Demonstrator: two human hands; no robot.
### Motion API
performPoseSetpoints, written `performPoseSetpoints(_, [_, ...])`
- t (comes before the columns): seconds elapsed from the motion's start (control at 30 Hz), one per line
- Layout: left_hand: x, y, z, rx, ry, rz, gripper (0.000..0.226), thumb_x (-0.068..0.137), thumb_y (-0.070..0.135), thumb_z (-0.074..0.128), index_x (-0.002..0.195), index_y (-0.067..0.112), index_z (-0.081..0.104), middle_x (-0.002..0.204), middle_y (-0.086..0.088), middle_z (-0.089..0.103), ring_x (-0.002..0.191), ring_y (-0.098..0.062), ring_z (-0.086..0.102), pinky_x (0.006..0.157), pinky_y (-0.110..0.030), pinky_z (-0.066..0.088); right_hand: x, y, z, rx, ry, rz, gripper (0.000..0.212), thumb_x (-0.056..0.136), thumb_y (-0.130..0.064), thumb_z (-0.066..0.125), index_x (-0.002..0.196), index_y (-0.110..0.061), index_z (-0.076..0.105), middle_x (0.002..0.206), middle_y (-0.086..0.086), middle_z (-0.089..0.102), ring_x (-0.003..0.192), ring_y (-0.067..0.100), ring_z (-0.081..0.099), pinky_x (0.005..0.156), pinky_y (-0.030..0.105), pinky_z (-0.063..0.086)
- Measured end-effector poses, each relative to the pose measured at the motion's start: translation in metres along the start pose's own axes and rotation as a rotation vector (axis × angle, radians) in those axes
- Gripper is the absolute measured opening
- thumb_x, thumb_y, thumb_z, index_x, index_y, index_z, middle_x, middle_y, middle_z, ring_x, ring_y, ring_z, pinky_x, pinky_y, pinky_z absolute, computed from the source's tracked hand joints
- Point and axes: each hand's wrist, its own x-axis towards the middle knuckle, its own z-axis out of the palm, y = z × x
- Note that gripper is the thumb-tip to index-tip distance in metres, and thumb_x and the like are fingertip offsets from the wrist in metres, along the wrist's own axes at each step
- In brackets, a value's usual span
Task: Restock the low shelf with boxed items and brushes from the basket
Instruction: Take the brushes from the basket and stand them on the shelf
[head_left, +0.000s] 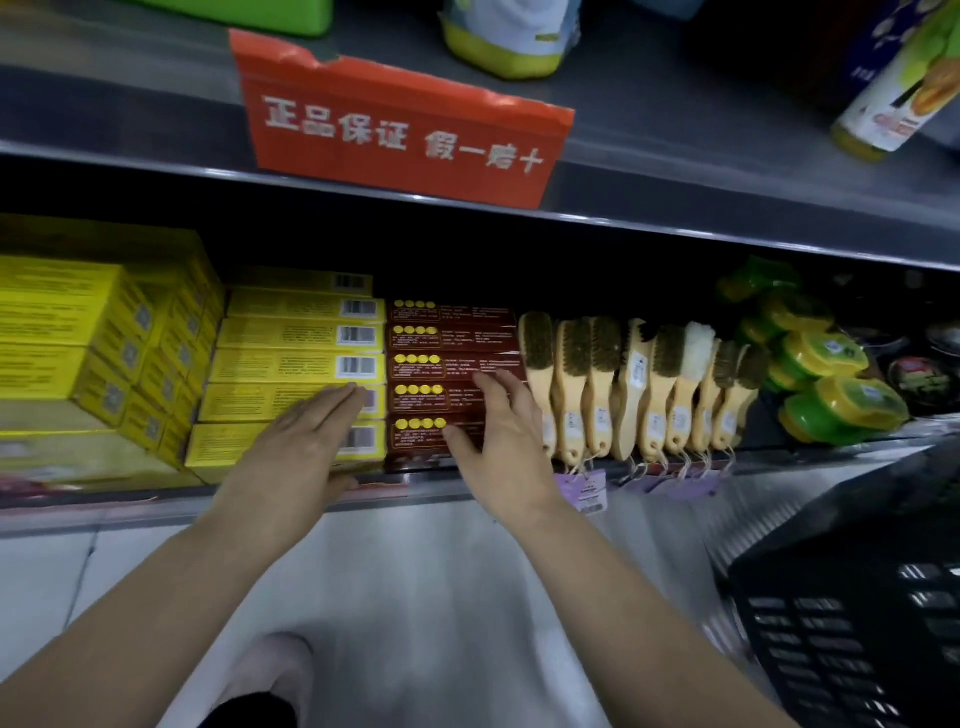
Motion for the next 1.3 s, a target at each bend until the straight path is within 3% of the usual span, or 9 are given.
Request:
performPoseSetpoints(0.23, [-0.027, -0.027, -0.002, -0.057, 0.109, -0.048, 0.071, 0.072, -0.001, 0.076, 0.136, -0.001, 0.045, 0.145, -0.016, 0.041, 0.132, -0.033, 0.042, 0.107, -0.038, 0.036, -0.008, -0.045, 0.048, -0.068, -0.204, -0.227, 0.066, 0.086, -0.032, 0.063, 0.144, -0.017, 0.035, 0.152, 0.001, 0.025, 0.139, 0.019, 0.021, 0.113, 0.026, 0.017])
performPoseSetpoints(0.43, [-0.028, -0.041, 0.000, 0.007, 0.225, -0.075, 0.061, 0.054, -0.013, 0.082, 0.112, -0.010, 0.064, 0.118, -0.027, 0.062, 0.106, -0.043, 0.062, 0.085, -0.054, 0.050, -0.002, -0.040, 0.060, -0.263, -0.077, -0.303, 0.057, 0.089, -0.029, 0.061, 0.140, -0.012, 0.042, 0.146, 0.003, 0.040, 0.134, 0.023, 0.034, 0.114, 0.034, 0.024])
performPoseSetpoints(0.6, [-0.026, -0.043, -0.001, 0.049, 0.239, -0.067, 0.062, 0.049, -0.010, 0.085, 0.108, -0.007, 0.066, 0.113, -0.024, 0.065, 0.099, -0.041, 0.065, 0.081, -0.047, 0.054, 0.009, -0.052, 0.053, -0.218, -0.066, -0.388, 0.038, 0.090, -0.036, 0.058, 0.121, -0.015, 0.062, 0.123, 0.002, 0.060, 0.113, 0.022, 0.051, 0.102, 0.031, 0.031])
performPoseSetpoints(0.73, [-0.020, -0.038, -0.002, 0.004, 0.163, -0.099, 0.077, 0.079, 0.025, 0.073, 0.144, 0.009, 0.035, 0.150, -0.009, 0.033, 0.138, -0.027, 0.031, 0.112, -0.033, 0.026, 0.069, -0.073, 0.041, -0.092, -0.064, -0.342, 0.034, 0.092, -0.028, 0.055, 0.123, -0.014, 0.057, 0.125, 0.009, 0.051, 0.117, 0.023, 0.047, 0.100, 0.034, 0.037])
performPoseSetpoints(0.83, [-0.005, -0.041, -0.005, 0.024, 0.123, -0.107, 0.097, 0.078, 0.050, 0.067, 0.151, 0.015, 0.013, 0.159, -0.002, 0.012, 0.146, -0.020, 0.008, 0.116, -0.031, 0.006, 0.131, -0.091, 0.048, -0.235, -0.166, -0.287, 0.051, 0.094, -0.026, 0.050, 0.142, -0.021, 0.036, 0.146, 0.011, 0.033, 0.132, 0.029, 0.037, 0.107, 0.040, 0.036])
performPoseSetpoints(0.9, [0.006, -0.045, -0.008, 0.005, 0.065, -0.149, 0.110, 0.073, 0.061, 0.065, 0.151, 0.015, 0.003, 0.160, 0.000, 0.002, 0.146, -0.017, -0.002, 0.116, -0.031, -0.002, 0.161, -0.102, 0.061, -0.305, -0.291, -0.283, 0.060, 0.097, -0.034, 0.044, 0.149, -0.028, 0.017, 0.158, 0.007, 0.012, 0.144, 0.029, 0.016, 0.116, 0.042, 0.019])
performPoseSetpoints(1.0, [0.014, -0.050, -0.011, 0.000, -0.041, -0.196, 0.120, 0.067, 0.074, 0.056, 0.151, 0.017, -0.007, 0.160, 0.001, -0.011, 0.146, -0.016, -0.013, 0.117, -0.033, -0.008, 0.179, -0.101, 0.078, -0.321, -0.449, -0.350, 0.055, 0.099, -0.046, 0.032, 0.149, -0.034, 0.014, 0.158, 0.004, 0.012, 0.144, 0.027, 0.015, 0.113, 0.038, 0.016])
performPoseSetpoints(1.17, [0.013, -0.049, -0.005, 0.062, -0.067, -0.249, 0.105, 0.074, 0.079, 0.022, 0.149, 0.015, -0.013, 0.157, -0.002, -0.022, 0.143, -0.018, -0.023, 0.113, -0.034, -0.016, 0.183, -0.075, 0.077, -0.331, -0.399, -0.410, 0.051, 0.097, -0.051, 0.030, 0.147, -0.039, 0.020, 0.158, -0.002, 0.013, 0.140, 0.026, 0.026, 0.108, 0.034, 0.026])
performPoseSetpoints(1.3, [0.013, -0.047, -0.001, 0.102, -0.037, -0.264, 0.097, 0.080, 0.074, 0.019, 0.149, 0.014, -0.014, 0.157, -0.004, -0.021, 0.143, -0.019, -0.022, 0.113, -0.035, -0.016, 0.180, -0.071, 0.076, -0.326, -0.398, -0.429, 0.051, 0.099, -0.046, 0.032, 0.147, -0.036, 0.021, 0.158, 0.001, 0.016, 0.139, 0.027, 0.027, 0.106, 0.032, 0.029])
